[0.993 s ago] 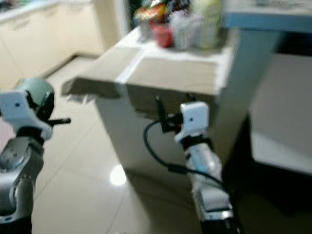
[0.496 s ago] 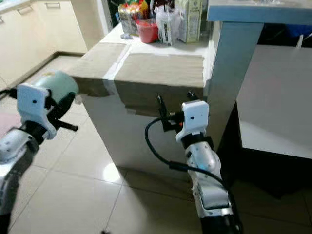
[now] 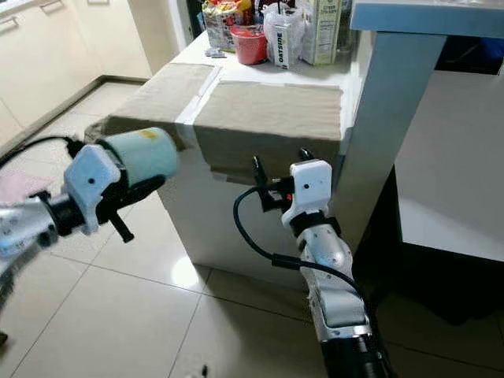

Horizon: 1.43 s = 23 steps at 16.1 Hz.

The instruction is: Setting the table

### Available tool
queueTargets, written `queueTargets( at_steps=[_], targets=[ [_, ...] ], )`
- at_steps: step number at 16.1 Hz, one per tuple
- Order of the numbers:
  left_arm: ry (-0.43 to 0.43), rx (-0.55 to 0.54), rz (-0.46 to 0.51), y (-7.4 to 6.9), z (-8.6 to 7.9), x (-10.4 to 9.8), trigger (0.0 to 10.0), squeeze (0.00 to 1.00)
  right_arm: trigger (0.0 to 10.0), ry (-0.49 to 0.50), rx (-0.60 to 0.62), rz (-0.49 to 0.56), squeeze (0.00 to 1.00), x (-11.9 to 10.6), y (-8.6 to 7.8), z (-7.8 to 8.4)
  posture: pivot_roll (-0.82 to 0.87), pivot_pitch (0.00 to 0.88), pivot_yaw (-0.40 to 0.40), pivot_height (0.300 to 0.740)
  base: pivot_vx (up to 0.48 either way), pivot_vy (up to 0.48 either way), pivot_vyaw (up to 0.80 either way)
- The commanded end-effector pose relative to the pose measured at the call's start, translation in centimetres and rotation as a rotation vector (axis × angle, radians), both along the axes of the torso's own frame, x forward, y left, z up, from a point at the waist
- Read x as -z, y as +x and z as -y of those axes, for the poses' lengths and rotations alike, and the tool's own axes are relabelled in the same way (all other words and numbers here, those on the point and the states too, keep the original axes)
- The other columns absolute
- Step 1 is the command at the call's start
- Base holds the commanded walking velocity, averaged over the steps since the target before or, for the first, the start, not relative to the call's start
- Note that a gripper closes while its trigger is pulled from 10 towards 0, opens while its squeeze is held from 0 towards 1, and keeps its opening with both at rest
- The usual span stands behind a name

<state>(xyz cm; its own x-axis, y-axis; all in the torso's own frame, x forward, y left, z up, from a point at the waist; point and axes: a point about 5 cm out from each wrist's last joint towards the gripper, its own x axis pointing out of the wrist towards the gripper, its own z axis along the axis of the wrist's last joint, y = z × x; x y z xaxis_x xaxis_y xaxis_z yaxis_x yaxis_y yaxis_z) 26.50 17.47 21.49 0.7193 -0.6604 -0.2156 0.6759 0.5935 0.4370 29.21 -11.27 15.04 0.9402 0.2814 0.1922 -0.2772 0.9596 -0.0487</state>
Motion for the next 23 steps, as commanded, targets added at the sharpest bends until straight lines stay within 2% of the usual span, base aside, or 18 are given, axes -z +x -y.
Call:
queueTargets(
  at_steps=[1, 2, 3, 4, 5, 6, 7, 8, 10, 14, 17, 23],
  targets=[
    [0.014, 0.037, 0.012, 0.0, 0.1, -0.6, 0.0, 0.0, 10.0, 0.01, -0.012, 0.008, 0.0, -0.3, 0.3, -0.3, -0.08, 0.002, 0.101, 0.74, 0.0, 0.0, 0.0],
    [-0.07, -0.018, 0.009, 0.7, -0.1, -1.1, 0.0, 0.0, 10.0, 0.015, -0.006, 0.012, 0.0, -0.4, 0.4, -0.3, -0.08, 0.001, 0.105, 0.74, 0.0, 0.0, 0.0],
    [-0.204, -0.133, 0.001, 1.7, -0.6, -1.4, 0.0, 0.0, 10.0, 0.024, 0.005, 0.011, 0.0, -0.4, 0.5, -0.2, -0.08, 0.001, 0.106, 0.74, 0.0, 0.0, 0.0],
    [-0.303, -0.216, -0.002, 2.3, -1.0, -1.5, 0.0, 0.0, 10.0, 0.031, 0.012, 0.009, 0.0, -0.4, 0.5, -0.1, -0.09, 0.0, 0.107, 0.74, 0.0, 0.0, 0.0],
    [-0.484, -0.391, 0.002, 3.2, -2.0, -1.3, 0.0, 0.0, 10.0, 0.037, 0.024, 0.003, 0.0, -0.3, 0.6, 0.0, -0.09, 0.0, 0.105, 0.74, 0.0, 0.0, 0.0],
    [-0.637, -0.581, 0.021, 3.5, -3.2, -0.3, 0.0, 0.0, 10.0, 0.041, 0.03, 0.002, 0.0, -0.3, 0.7, 0.2, -0.09, 0.0, 0.097, 0.74, 0.0, 0.0, 0.0],
    [-0.67, -0.636, 0.025, 3.4, -3.5, 0.1, 0.0, 0.0, 10.0, 0.041, 0.03, 0.003, 0.0, -0.3, 0.8, 0.2, -0.09, 0.0, 0.097, 0.74, 0.0, 0.0, 0.0],
    [-0.694, -0.684, 0.034, 2.9, -3.3, 1.0, 0.0, 0.0, 10.0, 0.04, 0.028, 0.008, 0.0, -0.4, 0.9, 0.2, -0.09, 0.0, 0.086, 0.74, 0.0, 0.0, 0.0],
    [-0.683, -0.678, 0.004, 2.5, -2.2, 1.6, 0.0, 0.0, 10.0, 0.024, 0.016, 0.015, 0.0, -0.5, 1.1, 0.3, -0.09, 0.0, 0.077, 0.74, 0.0, 0.0, 0.0],
    [-0.635, -0.653, 0.07, 2.7, -0.8, 1.1, 0.0, 0.0, 10.0, 0.023, 0.009, 0.024, 0.0, -0.6, 1.2, 0.0, -0.1, 0.0, 0.084, 0.74, 0.0, 0.0, 0.0],
    [-0.614, -0.625, 0.088, 2.9, -0.5, 1.0, 0.0, 0.0, 10.0, 0.014, 0.014, 0.034, 0.0, -0.7, 1.2, -0.1, -0.11, 0.0, 0.092, 0.74, 0.0, -0.454, 0.0],
    [-0.59, -0.571, 0.085, 3.3, 0.2, 1.3, 0.0, 0.0, 10.0, -0.003, 0.027, 0.026, 0.0, -0.4, 1.1, 0.0, -0.12, 0.0, 0.097, 0.74, 0.0, -0.441, -0.8]
  ],
)
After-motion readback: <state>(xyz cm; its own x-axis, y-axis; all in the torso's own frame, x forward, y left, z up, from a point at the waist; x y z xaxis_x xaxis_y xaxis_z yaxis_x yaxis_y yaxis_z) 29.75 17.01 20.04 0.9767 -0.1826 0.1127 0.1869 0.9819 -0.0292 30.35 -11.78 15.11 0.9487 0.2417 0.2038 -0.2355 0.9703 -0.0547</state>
